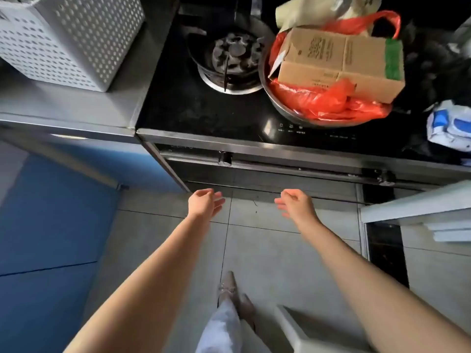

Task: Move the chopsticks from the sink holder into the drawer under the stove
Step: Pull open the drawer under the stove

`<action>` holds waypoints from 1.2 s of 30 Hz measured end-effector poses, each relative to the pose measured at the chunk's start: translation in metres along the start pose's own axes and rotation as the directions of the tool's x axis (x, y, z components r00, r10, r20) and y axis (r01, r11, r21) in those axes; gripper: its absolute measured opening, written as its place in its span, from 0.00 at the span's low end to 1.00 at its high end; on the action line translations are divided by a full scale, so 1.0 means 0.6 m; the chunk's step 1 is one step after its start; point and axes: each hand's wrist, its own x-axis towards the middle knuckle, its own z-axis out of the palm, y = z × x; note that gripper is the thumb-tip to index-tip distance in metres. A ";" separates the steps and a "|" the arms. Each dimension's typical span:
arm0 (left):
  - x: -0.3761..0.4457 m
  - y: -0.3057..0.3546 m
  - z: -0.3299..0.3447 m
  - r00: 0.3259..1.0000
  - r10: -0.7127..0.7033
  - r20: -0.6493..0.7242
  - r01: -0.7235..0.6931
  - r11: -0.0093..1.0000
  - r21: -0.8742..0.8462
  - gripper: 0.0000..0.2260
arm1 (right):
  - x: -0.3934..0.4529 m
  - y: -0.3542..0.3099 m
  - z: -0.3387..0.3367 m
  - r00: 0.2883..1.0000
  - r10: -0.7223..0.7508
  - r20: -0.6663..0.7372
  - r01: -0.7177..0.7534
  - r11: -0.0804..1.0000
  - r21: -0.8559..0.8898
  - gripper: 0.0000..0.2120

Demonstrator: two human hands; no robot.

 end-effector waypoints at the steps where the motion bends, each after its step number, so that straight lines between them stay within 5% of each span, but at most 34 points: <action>1: 0.023 0.005 0.006 0.999 -0.029 0.013 0.029 0.998 -0.048 0.13 | 0.024 0.000 0.004 0.996 0.084 0.039 -0.089 0.986 0.143 0.09; 6: 0.138 0.023 0.022 0.985 -0.143 0.092 0.162 0.955 -0.247 0.16 | 0.138 0.001 0.023 0.944 0.266 0.198 -0.329 0.687 0.648 0.12; 10: 0.217 0.029 0.021 0.978 -0.178 0.108 0.206 0.910 -0.361 0.17 | 0.207 0.008 0.042 0.919 0.331 0.216 -0.370 0.531 0.762 0.19; 29: 0.301 0.035 0.040 0.971 -0.182 0.152 0.237 0.737 -0.633 0.22 | 0.285 0.009 0.055 0.918 0.361 0.162 -0.306 0.388 0.869 0.19; 36: 0.295 0.032 0.050 0.984 -0.150 0.095 0.176 0.767 -0.618 0.21 | 0.287 0.025 0.058 0.920 0.356 0.164 -0.312 0.410 0.857 0.15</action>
